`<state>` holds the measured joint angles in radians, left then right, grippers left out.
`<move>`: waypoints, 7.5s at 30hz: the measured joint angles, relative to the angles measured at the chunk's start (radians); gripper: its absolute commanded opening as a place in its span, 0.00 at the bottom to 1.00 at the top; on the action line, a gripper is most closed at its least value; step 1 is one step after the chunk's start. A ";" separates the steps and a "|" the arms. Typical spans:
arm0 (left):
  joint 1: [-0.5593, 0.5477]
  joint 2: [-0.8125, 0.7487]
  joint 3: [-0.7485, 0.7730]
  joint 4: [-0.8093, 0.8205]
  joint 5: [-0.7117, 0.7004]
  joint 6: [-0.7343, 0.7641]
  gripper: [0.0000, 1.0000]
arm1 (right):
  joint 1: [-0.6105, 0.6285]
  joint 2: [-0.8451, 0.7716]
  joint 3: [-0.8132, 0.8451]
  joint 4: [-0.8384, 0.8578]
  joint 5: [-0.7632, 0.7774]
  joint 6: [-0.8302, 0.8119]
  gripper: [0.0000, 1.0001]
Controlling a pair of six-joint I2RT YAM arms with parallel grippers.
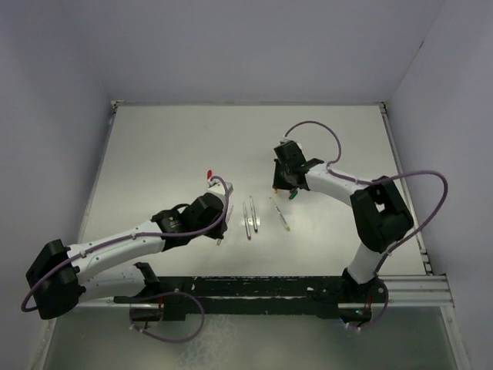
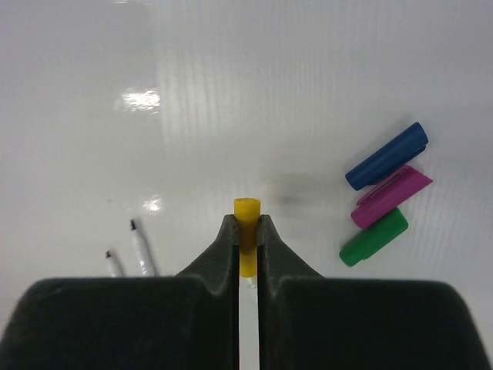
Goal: Insert the pens into the pen caps
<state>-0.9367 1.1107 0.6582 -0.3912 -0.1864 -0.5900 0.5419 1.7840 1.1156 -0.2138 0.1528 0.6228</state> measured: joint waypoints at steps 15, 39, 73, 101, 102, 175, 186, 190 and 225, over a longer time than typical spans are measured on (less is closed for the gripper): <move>-0.002 -0.137 -0.010 0.322 0.116 0.009 0.00 | 0.000 -0.674 -0.287 0.417 -0.215 -0.006 0.00; -0.042 -0.126 -0.037 0.707 0.240 -0.019 0.00 | 0.006 -0.813 -0.515 1.041 -0.329 0.243 0.00; -0.042 -0.123 -0.024 0.707 0.188 -0.008 0.00 | 0.057 -0.789 -0.568 1.096 -0.370 0.305 0.00; -0.042 -0.140 -0.024 0.696 0.149 -0.009 0.00 | 0.073 -0.769 -0.584 1.101 -0.411 0.313 0.00; -0.042 -0.140 -0.024 0.697 0.148 -0.009 0.00 | 0.073 -0.767 -0.584 1.102 -0.415 0.313 0.00; 0.359 0.283 0.148 0.237 0.052 0.042 0.00 | 0.309 -0.772 -0.241 0.042 0.250 0.043 0.46; 0.437 0.497 0.298 0.232 0.125 0.052 0.02 | 0.309 -0.783 -0.277 -0.010 0.250 0.093 0.45; 0.437 0.555 0.327 0.224 0.130 0.053 0.02 | 0.309 -0.783 -0.280 -0.010 0.250 0.094 0.45; 0.437 0.641 0.356 0.137 0.045 0.052 0.24 | 0.309 -0.650 -0.301 0.018 0.218 0.081 0.43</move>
<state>-0.4999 1.7519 1.0138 -0.2546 -0.1417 -0.5381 0.8505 1.1339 0.8150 -0.1955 0.3710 0.7036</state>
